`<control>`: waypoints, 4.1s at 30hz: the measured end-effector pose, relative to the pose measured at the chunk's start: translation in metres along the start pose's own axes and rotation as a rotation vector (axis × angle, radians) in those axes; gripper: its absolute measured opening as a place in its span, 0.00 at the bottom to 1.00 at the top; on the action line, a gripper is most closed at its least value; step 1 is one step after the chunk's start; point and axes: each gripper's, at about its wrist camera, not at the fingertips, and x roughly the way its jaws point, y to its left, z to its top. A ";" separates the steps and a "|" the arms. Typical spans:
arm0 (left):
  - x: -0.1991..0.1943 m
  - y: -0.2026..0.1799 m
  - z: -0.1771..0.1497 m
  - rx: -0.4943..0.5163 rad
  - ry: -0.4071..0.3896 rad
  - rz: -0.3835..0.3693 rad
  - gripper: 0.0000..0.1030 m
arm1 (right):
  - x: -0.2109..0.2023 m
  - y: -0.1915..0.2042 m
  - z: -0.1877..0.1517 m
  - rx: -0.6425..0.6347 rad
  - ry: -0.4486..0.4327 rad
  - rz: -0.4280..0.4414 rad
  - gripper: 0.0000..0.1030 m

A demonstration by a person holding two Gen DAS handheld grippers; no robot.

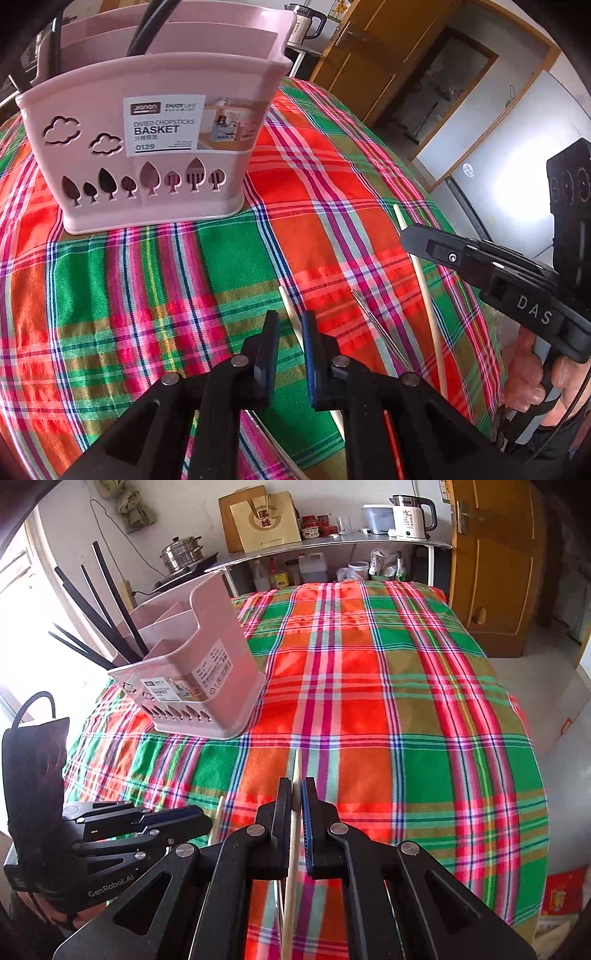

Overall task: Organize utensils
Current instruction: 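Close the right tool on a wooden chopstick while the left tool grasps another, then lift both wooden chopsticks and carry them over the pink basket, then open the left tool into the basket while the right tool releases its chopstick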

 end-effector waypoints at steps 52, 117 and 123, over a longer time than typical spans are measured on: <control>-0.149 -0.065 0.048 0.240 -0.330 0.098 0.04 | -0.112 0.012 0.029 -0.138 -0.306 -0.040 0.05; -0.227 0.077 0.149 0.062 -0.522 0.190 0.04 | -0.066 0.094 0.162 -0.072 -0.507 0.318 0.05; -0.209 0.088 0.149 0.061 -0.474 0.192 0.04 | -0.050 0.099 0.155 -0.097 -0.450 0.318 0.05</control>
